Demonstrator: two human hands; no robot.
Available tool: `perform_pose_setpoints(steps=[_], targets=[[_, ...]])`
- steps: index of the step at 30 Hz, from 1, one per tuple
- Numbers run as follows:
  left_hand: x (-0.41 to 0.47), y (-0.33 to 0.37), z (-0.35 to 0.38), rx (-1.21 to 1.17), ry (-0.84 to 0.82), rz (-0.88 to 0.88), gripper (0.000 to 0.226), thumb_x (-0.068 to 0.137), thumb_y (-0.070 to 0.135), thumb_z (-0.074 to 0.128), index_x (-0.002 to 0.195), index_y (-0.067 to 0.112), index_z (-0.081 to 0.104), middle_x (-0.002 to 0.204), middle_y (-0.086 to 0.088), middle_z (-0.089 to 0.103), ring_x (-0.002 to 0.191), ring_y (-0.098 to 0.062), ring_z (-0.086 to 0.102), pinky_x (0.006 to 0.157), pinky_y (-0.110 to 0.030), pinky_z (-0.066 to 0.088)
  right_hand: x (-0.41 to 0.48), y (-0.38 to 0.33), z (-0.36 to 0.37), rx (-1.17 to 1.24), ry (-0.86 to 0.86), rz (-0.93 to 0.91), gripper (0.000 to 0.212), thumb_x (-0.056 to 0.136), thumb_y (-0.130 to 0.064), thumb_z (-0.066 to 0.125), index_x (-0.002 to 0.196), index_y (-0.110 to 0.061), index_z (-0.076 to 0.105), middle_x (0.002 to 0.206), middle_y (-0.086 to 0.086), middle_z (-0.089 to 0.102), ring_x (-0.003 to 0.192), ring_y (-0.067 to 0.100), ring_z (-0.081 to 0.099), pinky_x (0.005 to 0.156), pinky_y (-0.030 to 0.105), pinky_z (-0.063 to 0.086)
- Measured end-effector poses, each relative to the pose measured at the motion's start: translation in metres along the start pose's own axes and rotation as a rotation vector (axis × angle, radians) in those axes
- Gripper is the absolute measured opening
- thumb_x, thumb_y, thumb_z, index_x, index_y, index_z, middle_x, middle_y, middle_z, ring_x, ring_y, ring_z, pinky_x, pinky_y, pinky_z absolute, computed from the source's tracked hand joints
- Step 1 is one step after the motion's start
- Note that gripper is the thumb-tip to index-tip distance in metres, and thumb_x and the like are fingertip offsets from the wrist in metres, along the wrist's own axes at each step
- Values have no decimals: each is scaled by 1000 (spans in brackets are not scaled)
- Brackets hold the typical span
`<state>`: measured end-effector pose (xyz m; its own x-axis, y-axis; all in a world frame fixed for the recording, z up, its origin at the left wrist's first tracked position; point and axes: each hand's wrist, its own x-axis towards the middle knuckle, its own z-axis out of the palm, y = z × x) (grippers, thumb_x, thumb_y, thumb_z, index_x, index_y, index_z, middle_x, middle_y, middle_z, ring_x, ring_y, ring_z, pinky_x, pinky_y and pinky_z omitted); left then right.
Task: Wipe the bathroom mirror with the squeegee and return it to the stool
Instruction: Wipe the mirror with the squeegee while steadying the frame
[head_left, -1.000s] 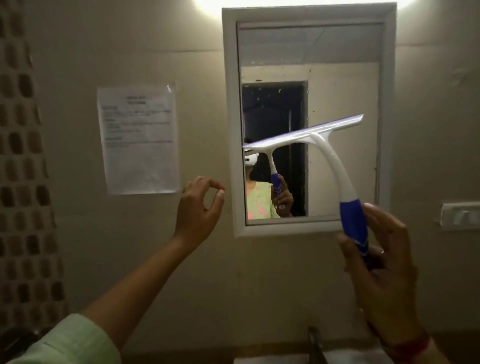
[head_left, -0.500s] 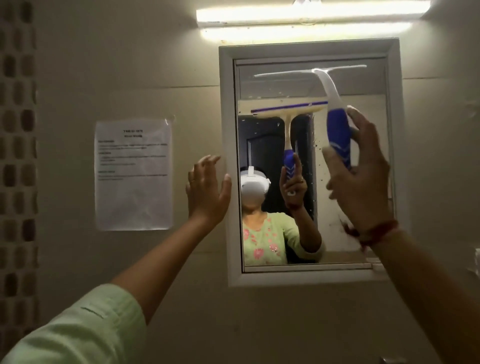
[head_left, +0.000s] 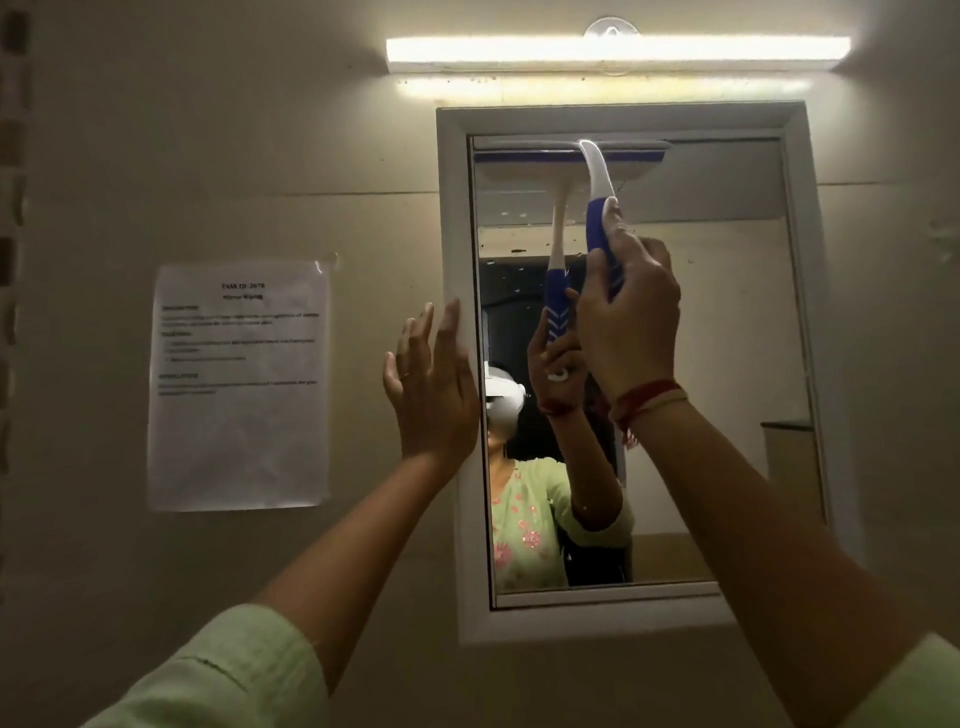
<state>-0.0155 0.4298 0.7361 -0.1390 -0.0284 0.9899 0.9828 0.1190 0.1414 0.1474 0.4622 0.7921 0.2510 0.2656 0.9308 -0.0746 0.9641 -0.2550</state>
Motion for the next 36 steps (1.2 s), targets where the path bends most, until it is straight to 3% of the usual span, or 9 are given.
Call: perform_pose_setpoints(steps=[8,15,19,25,28,32,36], targets=[[-3,-3,0,-18,16,56,46,94,22,31,140,20,31,146,-8,34,138,-25,21,110,-51,10,-38,14,-10,-100,-40,-75,46,94,-12,46,139,-15,34,115,15,53,95,18,55,88,25,49],[-5,-6,3,-34,37,72,47,93,21,31,140,19,30,147,-6,33,139,-24,19,111,-48,7,-10,7,5,-110,-5,-70,46,95,-14,45,139,-14,34,116,17,53,102,25,56,94,31,49],[-5,-4,2,-91,69,66,46,92,16,34,138,18,33,145,-6,37,138,-25,22,110,-50,9,-42,17,-2,-89,-39,-82,48,94,-13,46,140,-15,31,119,17,51,101,26,58,88,37,53],[-5,-4,2,-129,70,46,45,93,16,33,137,19,35,144,-4,38,137,-24,24,110,-52,13,-34,20,-7,-132,-21,-102,48,94,-12,47,139,-14,32,115,19,52,96,26,58,88,30,51],[-6,-5,2,-129,72,48,45,93,16,33,137,19,36,144,-4,38,137,-22,23,109,-53,14,-22,14,1,-121,-24,-85,49,94,-13,46,140,-14,31,117,18,52,101,27,57,92,34,50],[-6,-5,2,-145,73,47,45,93,18,32,137,19,36,144,-4,38,137,-19,21,109,-52,13,-67,29,-14,-110,-68,-109,50,94,-13,45,141,-17,29,118,16,50,96,25,59,83,40,56],[-6,-5,3,-145,80,53,44,93,18,32,137,18,37,144,-4,39,136,-21,23,109,-52,15,-80,41,-25,-157,-50,-121,51,93,-11,47,140,-16,30,120,19,51,94,28,60,84,34,54]])
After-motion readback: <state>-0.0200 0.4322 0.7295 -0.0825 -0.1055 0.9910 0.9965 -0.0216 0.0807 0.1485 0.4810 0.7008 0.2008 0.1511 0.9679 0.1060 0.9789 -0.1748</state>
